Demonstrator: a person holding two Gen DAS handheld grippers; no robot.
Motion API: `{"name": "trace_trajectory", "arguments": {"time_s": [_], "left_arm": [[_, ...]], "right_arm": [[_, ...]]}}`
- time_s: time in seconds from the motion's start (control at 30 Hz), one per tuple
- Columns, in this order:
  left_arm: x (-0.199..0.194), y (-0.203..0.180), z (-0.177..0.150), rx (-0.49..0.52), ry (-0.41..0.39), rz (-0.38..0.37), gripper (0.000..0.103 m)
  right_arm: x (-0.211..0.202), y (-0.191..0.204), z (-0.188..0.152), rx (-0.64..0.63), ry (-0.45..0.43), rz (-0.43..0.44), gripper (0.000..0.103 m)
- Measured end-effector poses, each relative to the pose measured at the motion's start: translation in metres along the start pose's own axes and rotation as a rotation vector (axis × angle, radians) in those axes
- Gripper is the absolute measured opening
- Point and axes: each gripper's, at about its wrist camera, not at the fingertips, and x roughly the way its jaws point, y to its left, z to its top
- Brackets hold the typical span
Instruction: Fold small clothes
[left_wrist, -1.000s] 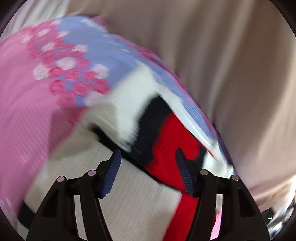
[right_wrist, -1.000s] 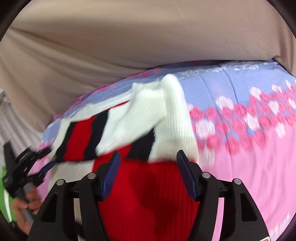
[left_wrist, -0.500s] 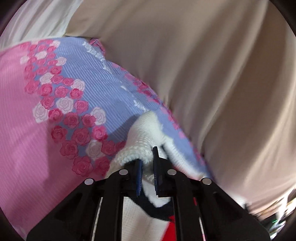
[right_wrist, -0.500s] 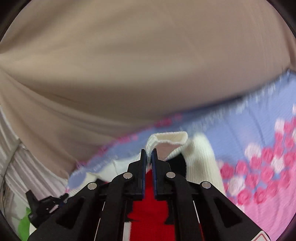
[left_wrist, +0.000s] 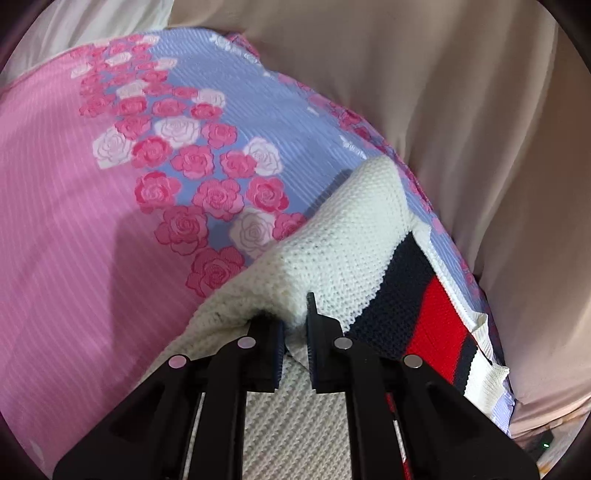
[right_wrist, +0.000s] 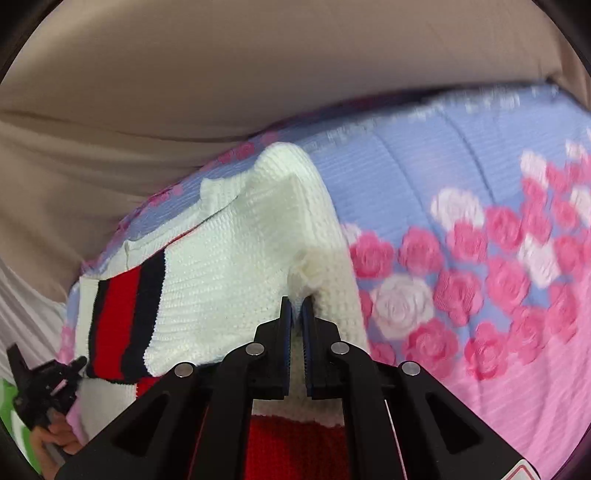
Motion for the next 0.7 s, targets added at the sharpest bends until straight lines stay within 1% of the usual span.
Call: {"name": "trace_trajectory", "arguments": {"time_s": [0.07,0.1,0.13,0.17,0.2,0.23,0.3,0.37,0.4,0.43,0.47,0.53,0.57,0.6,0.63,0.7], "left_arm": [[0.003,0.004,0.003,0.020,-0.015,0.010,0.009],[0.006,0.007,0.002,0.018,-0.007,0.011,0.010],[0.009,0.010,0.001,0.009,0.004,0.009,0.010],[0.011,0.011,0.001,0.001,0.007,0.003,0.010],[0.011,0.009,0.000,0.010,0.004,0.005,0.010],[0.012,0.007,0.000,0.026,0.006,0.010,0.010],[0.010,0.006,-0.002,0.047,0.010,0.011,0.011],[0.010,0.008,-0.002,0.054,0.015,0.002,0.012],[0.010,0.008,-0.002,0.058,0.017,-0.002,0.012],[0.010,0.009,-0.001,0.060,0.020,-0.006,0.012],[0.010,0.010,-0.001,0.057,0.021,-0.011,0.012],[0.010,0.012,-0.002,0.056,0.019,-0.021,0.012],[0.009,0.013,-0.002,0.059,0.017,-0.028,0.012],[0.009,0.014,-0.002,0.061,0.017,-0.037,0.012],[0.010,0.015,-0.002,0.062,0.017,-0.043,0.012],[0.010,0.016,-0.001,0.072,0.022,-0.059,0.012]], "right_arm": [[-0.022,0.001,0.000,-0.019,-0.049,0.033,0.005],[-0.024,-0.001,-0.004,-0.046,-0.048,0.015,0.005],[-0.015,-0.003,-0.008,-0.058,-0.019,-0.013,0.005],[-0.003,-0.007,-0.013,-0.055,0.028,-0.033,0.005],[-0.001,-0.012,-0.015,-0.050,0.033,-0.007,0.004],[-0.001,-0.012,-0.015,-0.050,0.033,-0.007,0.004],[-0.016,-0.006,-0.011,-0.067,0.029,-0.031,0.006],[-0.044,0.015,-0.004,-0.110,-0.053,-0.115,0.016],[-0.059,0.027,-0.003,-0.142,-0.099,-0.132,0.016],[-0.069,0.047,0.001,-0.167,-0.124,-0.099,0.017],[-0.070,0.062,0.007,-0.187,-0.102,-0.047,0.017],[-0.043,0.115,0.011,-0.273,0.024,0.085,0.017],[-0.026,0.141,0.010,-0.313,0.074,0.158,0.018],[-0.008,0.166,0.007,-0.351,0.116,0.208,0.018],[0.017,0.199,0.000,-0.422,0.172,0.238,0.018],[0.056,0.244,-0.010,-0.520,0.231,0.258,0.019]]}}
